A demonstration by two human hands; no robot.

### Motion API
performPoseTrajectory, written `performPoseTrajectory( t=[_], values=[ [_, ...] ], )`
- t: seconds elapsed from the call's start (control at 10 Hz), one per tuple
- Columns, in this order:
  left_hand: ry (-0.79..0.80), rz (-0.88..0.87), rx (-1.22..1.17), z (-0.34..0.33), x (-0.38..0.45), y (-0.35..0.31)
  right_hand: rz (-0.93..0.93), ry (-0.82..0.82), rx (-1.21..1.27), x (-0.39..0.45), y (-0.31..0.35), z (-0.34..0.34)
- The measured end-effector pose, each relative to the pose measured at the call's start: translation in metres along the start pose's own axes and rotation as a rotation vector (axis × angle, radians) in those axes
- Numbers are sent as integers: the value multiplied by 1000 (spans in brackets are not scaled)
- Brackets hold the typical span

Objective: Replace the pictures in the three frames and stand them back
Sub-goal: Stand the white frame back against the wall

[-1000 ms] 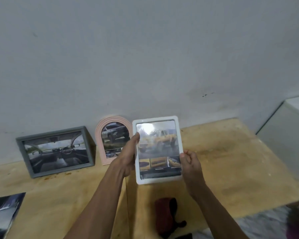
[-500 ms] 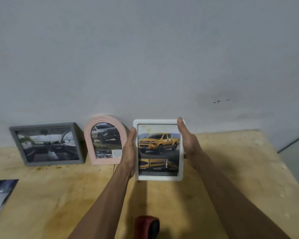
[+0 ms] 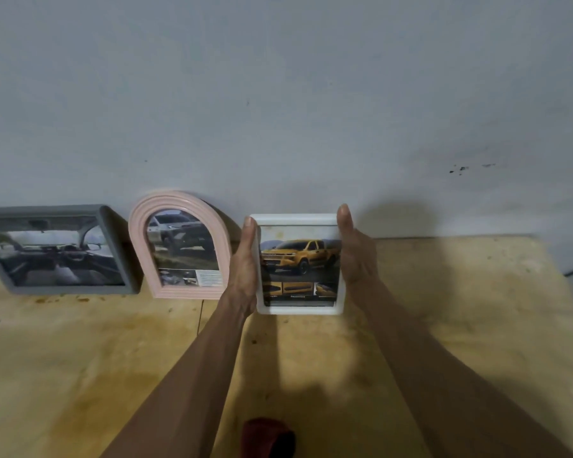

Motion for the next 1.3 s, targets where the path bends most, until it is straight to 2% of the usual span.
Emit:
performPoseTrajectory(
  t=[0.2,0.6,0.8,1.0,1.2,1.3],
  values=[
    [-14,-34,-11,4,18,8,91,-72,-49,17,-13,-7],
    [13,-53,-96,5,13,6,80,-75,-86,5,-26,-13],
    [55,-45,-87,4,11,3,30,-63,-54,4,-29,-13],
    [43,-80,-72,0,3,-4,58,-47,-29,1,-22,-10],
    [-70,-144,258,22,-23,-4,96,-131,-24,-3,-34,7],
    [-255,-182,436,54,-58,25,-16,-197,-149,-26,-68,34]
  ],
)
Point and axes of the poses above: each hand's wrist, its own x-axis towards the middle knuckle, its own z-axis out of the back of the hand, y = z × x, the point moved 6 cm from there along x, towards the middle knuckle, and after that the axes turned 4 degrees about y, right-handed, at the moved point
